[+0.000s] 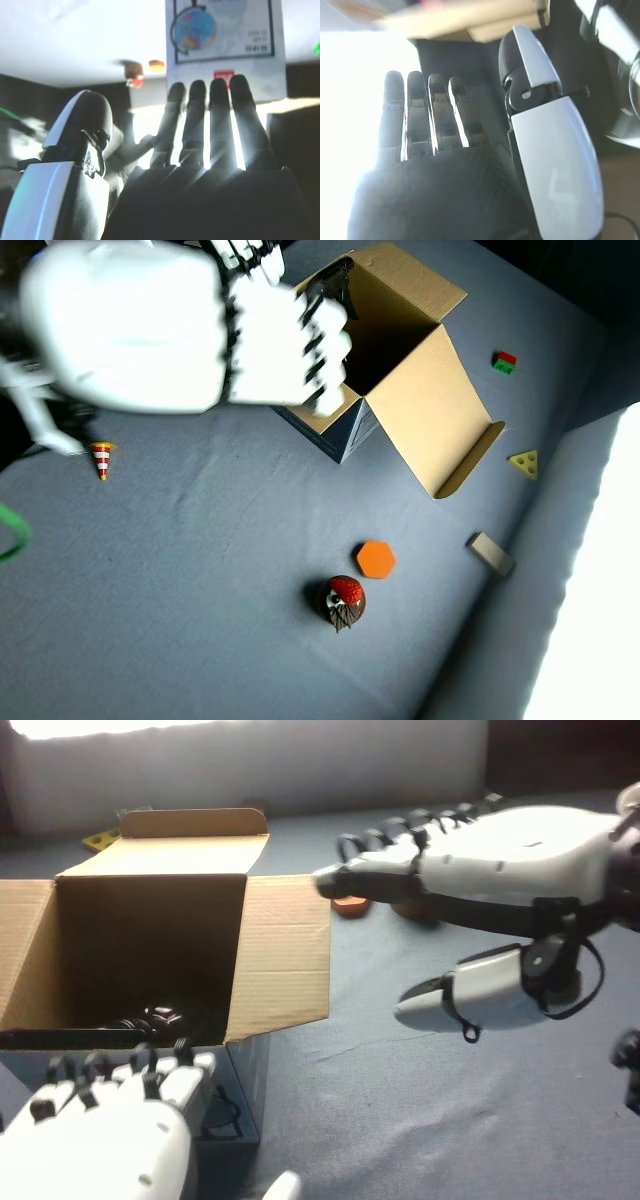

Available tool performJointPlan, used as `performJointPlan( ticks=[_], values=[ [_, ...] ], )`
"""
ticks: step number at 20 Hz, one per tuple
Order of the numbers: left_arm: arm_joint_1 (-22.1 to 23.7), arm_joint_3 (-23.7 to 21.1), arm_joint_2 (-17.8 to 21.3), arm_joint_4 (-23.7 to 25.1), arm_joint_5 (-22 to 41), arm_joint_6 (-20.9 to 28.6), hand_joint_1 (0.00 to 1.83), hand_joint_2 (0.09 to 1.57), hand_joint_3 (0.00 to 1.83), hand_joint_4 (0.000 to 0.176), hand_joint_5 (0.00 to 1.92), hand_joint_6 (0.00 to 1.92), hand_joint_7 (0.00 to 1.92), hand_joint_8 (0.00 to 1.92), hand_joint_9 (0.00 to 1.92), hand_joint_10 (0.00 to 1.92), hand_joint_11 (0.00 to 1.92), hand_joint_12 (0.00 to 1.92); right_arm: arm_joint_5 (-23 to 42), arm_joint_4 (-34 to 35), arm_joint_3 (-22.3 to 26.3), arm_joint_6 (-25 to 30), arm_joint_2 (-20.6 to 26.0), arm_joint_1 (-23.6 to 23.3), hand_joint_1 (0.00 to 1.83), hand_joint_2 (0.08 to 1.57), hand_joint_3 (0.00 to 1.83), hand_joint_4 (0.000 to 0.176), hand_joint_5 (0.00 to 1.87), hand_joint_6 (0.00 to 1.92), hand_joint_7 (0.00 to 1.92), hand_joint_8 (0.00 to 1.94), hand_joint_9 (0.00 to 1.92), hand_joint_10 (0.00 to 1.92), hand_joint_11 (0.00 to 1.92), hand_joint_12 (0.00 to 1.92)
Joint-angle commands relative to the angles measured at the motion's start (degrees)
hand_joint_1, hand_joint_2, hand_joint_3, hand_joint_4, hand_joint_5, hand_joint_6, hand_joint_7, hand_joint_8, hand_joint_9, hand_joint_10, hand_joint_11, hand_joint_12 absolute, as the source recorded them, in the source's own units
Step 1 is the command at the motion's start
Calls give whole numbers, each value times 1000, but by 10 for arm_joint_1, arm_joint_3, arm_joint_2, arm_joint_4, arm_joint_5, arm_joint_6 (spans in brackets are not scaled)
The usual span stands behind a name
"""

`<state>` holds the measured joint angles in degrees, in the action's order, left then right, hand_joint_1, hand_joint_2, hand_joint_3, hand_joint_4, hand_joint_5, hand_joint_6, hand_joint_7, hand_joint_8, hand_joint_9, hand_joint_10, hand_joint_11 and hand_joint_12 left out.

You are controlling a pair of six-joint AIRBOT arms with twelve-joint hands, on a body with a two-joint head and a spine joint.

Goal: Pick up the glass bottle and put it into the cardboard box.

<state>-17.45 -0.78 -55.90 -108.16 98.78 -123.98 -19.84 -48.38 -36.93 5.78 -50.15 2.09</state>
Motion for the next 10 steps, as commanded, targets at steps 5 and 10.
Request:
performJointPlan(
  ticks=[5, 10],
  values=[
    [106, 8, 5, 18, 23, -62, 243, 1327, 0, 0, 341, 31, 288, 10, 238, 19, 0, 643, -157, -12, 63, 83, 11, -16, 231, 1369, 0, 0, 122, 1135, 307, 722, 100, 1229, 0, 1630],
    [137, 13, 10, 17, 23, -70, 360, 1295, 0, 0, 810, 249, 823, 451, 663, 590, 260, 1331, -181, -12, 87, 110, 14, -12, 338, 1362, 0, 0, 652, 1516, 736, 1468, 669, 1695, 439, 1921]
  ],
)
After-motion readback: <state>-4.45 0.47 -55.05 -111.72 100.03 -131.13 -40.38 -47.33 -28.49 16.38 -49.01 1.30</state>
